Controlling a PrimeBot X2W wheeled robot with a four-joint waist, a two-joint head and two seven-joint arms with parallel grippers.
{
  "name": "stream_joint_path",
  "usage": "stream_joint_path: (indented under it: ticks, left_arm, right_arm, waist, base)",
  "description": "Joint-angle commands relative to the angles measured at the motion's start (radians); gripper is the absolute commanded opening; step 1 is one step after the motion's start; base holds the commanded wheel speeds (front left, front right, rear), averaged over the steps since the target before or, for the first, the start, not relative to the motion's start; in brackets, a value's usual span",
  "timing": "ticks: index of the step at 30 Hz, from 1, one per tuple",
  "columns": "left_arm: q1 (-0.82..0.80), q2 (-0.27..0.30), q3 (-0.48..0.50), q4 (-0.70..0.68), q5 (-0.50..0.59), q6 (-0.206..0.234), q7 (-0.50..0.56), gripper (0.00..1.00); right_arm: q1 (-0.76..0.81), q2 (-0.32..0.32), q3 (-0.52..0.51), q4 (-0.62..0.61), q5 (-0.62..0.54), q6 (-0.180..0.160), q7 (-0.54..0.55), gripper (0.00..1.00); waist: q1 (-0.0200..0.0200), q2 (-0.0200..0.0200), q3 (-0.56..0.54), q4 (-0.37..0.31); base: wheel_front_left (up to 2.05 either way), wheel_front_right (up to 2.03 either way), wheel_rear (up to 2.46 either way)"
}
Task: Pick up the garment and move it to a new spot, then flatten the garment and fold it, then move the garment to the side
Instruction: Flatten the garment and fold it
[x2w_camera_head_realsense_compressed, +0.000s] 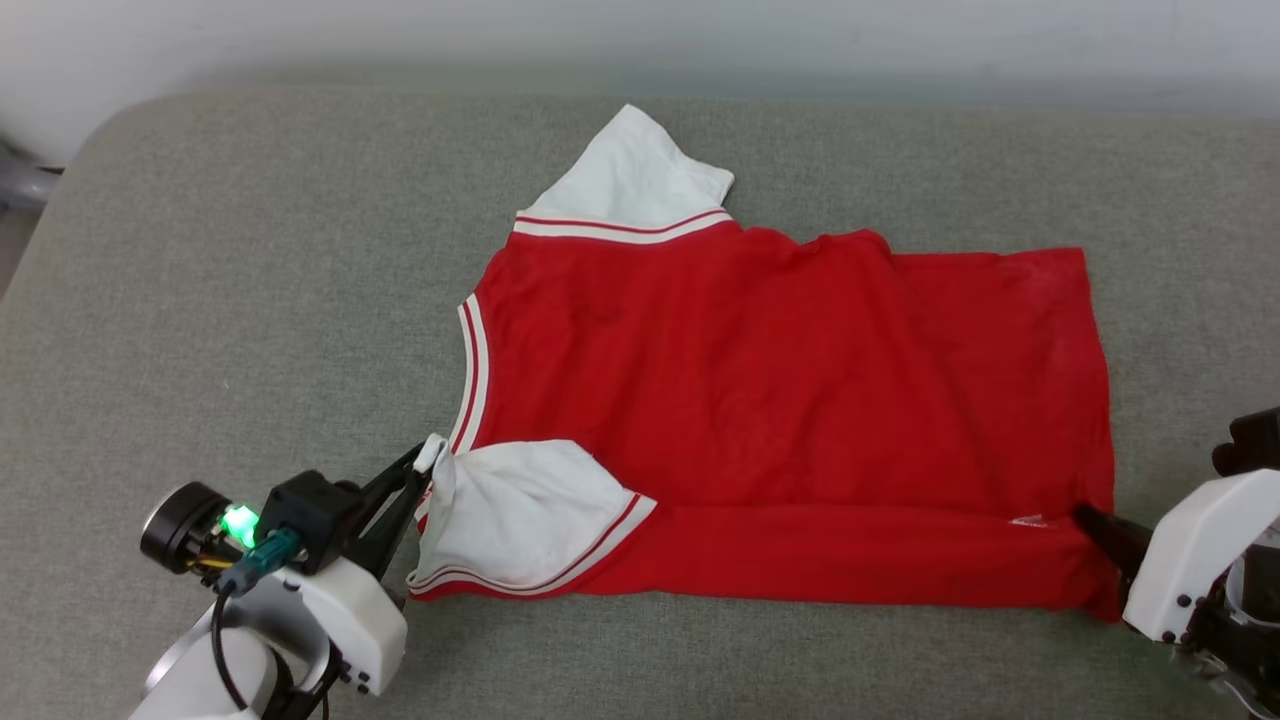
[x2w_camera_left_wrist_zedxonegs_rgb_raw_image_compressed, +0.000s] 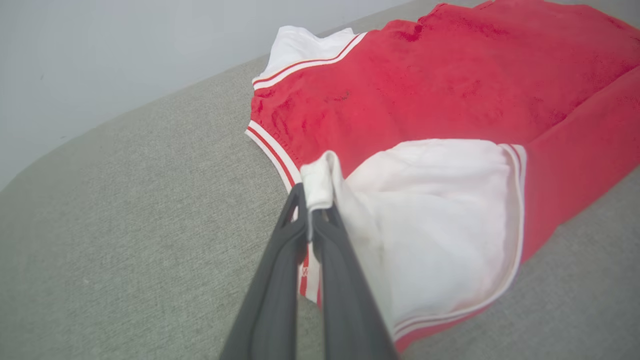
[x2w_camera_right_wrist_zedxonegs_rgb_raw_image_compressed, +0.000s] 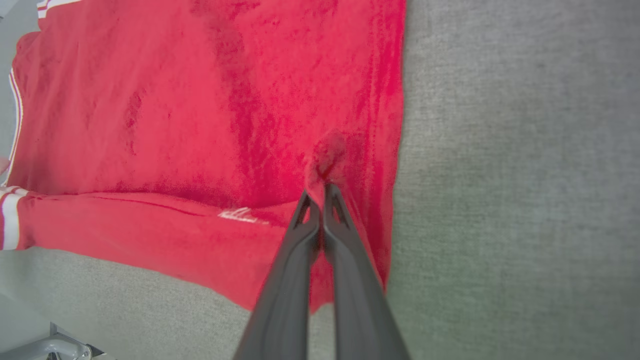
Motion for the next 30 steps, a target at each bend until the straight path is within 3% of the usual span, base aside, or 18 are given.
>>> stream_joint_path:
  ticks: [1, 10, 11, 12, 13, 21, 30]
  left_arm:
    - [-0.034, -0.007, -0.011, 0.024, 0.004, -0.003, -0.008, 0.00]
    - [-0.157, -0.050, -0.091, 0.221, -0.001, -0.008, -0.033, 0.00]
    - [-0.163, -0.057, -0.095, 0.244, -0.001, -0.008, -0.037, 0.35]
    - [-0.169, -0.065, -0.099, 0.265, 0.003, -0.008, -0.047, 1.00]
    - [-0.173, -0.071, -0.101, 0.285, 0.007, -0.004, -0.055, 1.00]
    - [-0.147, -0.102, -0.062, 0.348, -0.032, 0.038, -0.125, 1.00]
    - [-0.030, -0.138, 0.024, 0.235, -0.141, 0.127, -0.131, 1.00]
  right_arm:
    - [-0.028, -0.006, 0.003, 0.013, -0.011, -0.001, -0.007, 0.00]
    - [-0.079, -0.014, 0.026, 0.101, -0.035, -0.001, -0.040, 0.00]
    - [-0.083, -0.013, 0.027, 0.110, -0.037, -0.001, -0.047, 0.00]
    - [-0.087, -0.016, 0.031, 0.115, -0.041, -0.001, -0.056, 0.74]
    - [-0.087, -0.017, 0.033, 0.124, -0.042, -0.001, -0.062, 1.00]
    - [-0.066, -0.076, 0.114, 0.093, -0.030, -0.001, -0.142, 1.00]
    - [0.044, -0.171, 0.199, -0.020, -0.088, -0.001, -0.218, 1.00]
  waist:
    - [-0.0003, 0.0000, 0.019, 0.004]
    - [-0.0003, 0.0000, 0.033, 0.013]
    - [-0.0003, 0.0000, 0.029, 0.013]
    - [-0.0003, 0.0000, 0.024, 0.013]
    - [-0.0003, 0.0000, 0.018, 0.013]
    - [-0.0003, 0.0000, -0.067, 0.005]
    - [-0.0003, 0.0000, -0.147, 0.009]
  base:
    - [0.00, 0.00, 0.00]
    - [0.00, 0.00, 0.00]
    - [0.00, 0.00, 0.00]
    - [0.00, 0.00, 0.00]
    - [0.00, 0.00, 0.00]
    - [0.00, 0.00, 0.00]
    - [0.00, 0.00, 0.00]
